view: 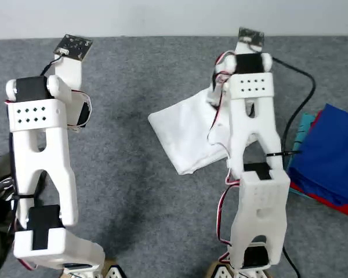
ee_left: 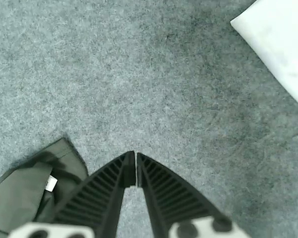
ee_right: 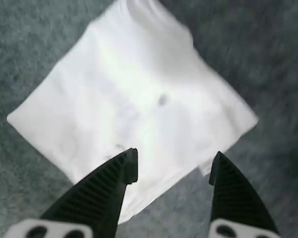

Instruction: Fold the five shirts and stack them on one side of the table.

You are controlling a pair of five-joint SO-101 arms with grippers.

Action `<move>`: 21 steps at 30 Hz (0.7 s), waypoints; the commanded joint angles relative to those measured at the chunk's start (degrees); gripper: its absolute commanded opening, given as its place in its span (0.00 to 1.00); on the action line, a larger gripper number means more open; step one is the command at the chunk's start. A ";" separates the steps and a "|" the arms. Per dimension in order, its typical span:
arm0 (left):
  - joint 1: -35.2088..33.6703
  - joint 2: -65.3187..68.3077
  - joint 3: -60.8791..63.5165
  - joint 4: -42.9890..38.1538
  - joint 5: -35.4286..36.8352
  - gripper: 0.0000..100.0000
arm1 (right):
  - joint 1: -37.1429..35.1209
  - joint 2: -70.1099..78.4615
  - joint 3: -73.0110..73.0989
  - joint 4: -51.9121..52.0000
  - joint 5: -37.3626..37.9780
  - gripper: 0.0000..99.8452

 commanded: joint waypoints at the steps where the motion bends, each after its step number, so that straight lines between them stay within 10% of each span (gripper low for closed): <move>1: -0.35 -3.16 -0.57 1.14 -0.62 0.01 | -4.09 -7.25 6.77 2.33 -8.97 0.27; 7: -0.35 -2.81 -0.57 1.14 -0.62 0.01 | -9.36 -4.09 15.30 -0.66 -19.34 0.47; 21: -2.73 -3.08 -0.40 1.14 -0.62 0.01 | -4.62 13.32 15.30 -19.21 -22.15 0.41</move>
